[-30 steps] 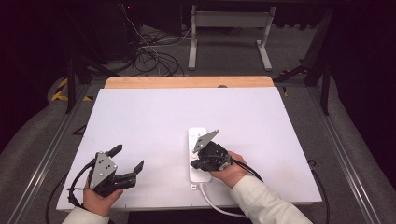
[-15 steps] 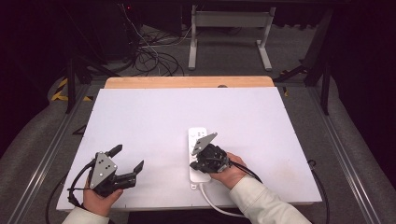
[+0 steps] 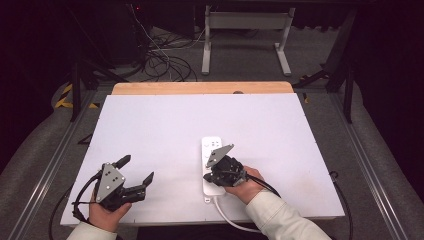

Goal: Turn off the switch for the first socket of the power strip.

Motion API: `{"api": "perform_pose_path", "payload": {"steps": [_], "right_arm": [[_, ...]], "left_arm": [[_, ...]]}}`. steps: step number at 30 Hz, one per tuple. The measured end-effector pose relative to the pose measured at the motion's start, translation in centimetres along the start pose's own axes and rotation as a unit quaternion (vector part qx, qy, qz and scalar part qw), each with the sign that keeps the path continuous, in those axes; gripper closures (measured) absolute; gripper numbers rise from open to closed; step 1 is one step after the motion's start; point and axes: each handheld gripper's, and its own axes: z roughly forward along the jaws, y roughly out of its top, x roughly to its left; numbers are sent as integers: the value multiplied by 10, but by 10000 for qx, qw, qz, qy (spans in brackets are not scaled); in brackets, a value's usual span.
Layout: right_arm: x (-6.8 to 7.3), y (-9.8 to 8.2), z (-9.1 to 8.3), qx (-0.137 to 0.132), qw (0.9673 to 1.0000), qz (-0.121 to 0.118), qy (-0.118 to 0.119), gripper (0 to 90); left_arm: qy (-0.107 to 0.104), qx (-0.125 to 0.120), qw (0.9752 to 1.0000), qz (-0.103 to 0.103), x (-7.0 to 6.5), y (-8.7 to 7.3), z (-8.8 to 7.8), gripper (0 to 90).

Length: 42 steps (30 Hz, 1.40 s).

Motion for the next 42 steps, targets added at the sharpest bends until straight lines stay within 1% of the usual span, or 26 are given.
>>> {"api": "perform_pose_path", "payload": {"steps": [6, 14, 18, 20, 26, 31, 34, 35, 38, 39, 41, 42], "right_arm": [[0, -1, 0, -29, 10000, 5, -6, 900], [3, -1, 0, -45, 9999, -58, -110, 900], [2, -2, 0, -68, 9999, -18, -84, 900], [1, -3, 0, -104, 9999, 51, -37, 900], [0, -5, 0, -176, 9998, 107, -19, 900], [1, -5, 1, -142, 9998, 121, -21, 900], [0, -6, 1, -179, 9998, 133, -5, 900], [-1, -6, 1, -186, 9997, 139, 41, 900], [-2, -4, 0, -224, 9997, 114, 34, 900], [0, 0, -7, -388, 9992, 71, 31, 900], [1, 4, -17, -707, 9974, 74, 94, 900], [2, 7, -24, -822, 9965, 63, 98, 900]], "left_arm": [[-1, 7, 10000, -6, 0, 0, 0, 149], [1, 3, 10000, -18, 0, 0, 1, 149], [-6, 17, 10000, -14, 0, 0, 1, 149], [-15, 30, 10000, -21, 0, 0, 1, 149], [-10, 37, 10000, -30, 0, 0, 2, 149], [-11, 35, 10000, -26, 0, 0, 2, 149], [-3, 38, 10000, -2, 1, 0, 2, 149], [0, 45, 10000, -5, 0, 0, 2, 149], [0, 44, 10000, -5, 1, 0, 2, 149], [-2, 43, 10000, 7, 1, 0, 2, 149], [-4, 32, 10000, -23, 1, 0, 2, 149], [-3, 32, 10000, -32, 2, -1, 2, 149]]}}
